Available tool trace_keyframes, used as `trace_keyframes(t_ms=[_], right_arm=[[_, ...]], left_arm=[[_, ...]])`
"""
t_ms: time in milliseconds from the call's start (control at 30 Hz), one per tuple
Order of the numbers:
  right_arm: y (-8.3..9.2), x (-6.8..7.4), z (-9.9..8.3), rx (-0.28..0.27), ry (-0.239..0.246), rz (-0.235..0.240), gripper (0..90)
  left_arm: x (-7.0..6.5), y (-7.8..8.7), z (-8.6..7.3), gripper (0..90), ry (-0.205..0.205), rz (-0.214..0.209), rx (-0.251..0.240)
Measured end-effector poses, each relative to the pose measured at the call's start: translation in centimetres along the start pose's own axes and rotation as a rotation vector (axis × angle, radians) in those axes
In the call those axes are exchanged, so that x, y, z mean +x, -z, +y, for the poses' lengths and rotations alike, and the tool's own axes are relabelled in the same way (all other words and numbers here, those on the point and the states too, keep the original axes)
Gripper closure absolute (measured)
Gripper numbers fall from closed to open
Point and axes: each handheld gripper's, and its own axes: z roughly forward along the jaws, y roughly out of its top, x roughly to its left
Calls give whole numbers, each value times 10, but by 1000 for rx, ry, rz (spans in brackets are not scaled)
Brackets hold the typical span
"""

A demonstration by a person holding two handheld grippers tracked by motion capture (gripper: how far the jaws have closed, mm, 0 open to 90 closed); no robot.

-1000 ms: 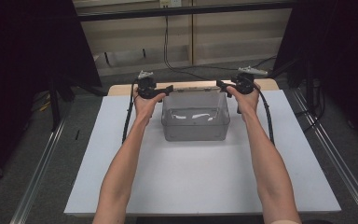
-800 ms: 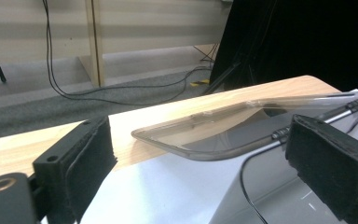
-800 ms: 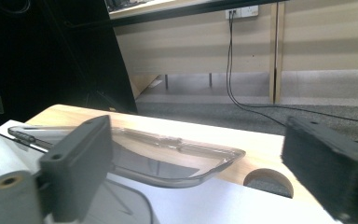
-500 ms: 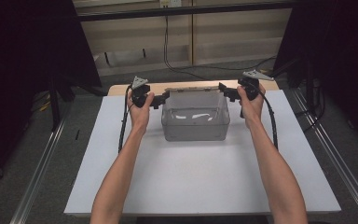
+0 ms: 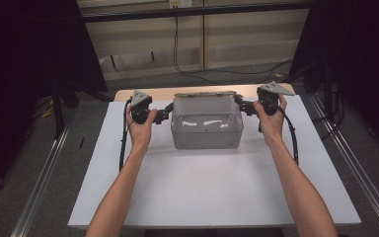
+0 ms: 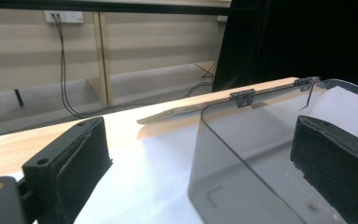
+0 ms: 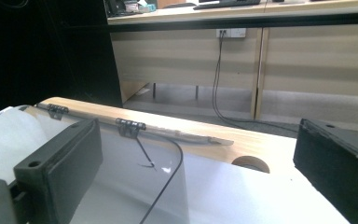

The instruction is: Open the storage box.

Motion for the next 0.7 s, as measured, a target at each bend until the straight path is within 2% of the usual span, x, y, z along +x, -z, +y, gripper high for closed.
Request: trace_keyframes(t_ms=[67, 200, 500, 667, 700], right_arm=[[5, 2, -1, -6, 5, -3, 12], [16, 7, -1, -13, 29, -3, 15], [40, 13, -5, -53, 47, -13, 10], [51, 18, -14, -45, 78, -32, 10], [54, 18, -14, -45, 83, -29, 10]], left_arm=[[1, 8, -1, 45, -27, 11, -7], [0, 22, -6, 50, 9, 7, -47], [-5, 49, -18, 49, -21, 9, -37], [-7, 63, -23, 54, -14, 22, -44], [-8, 66, -24, 52, -23, 29, -47]])
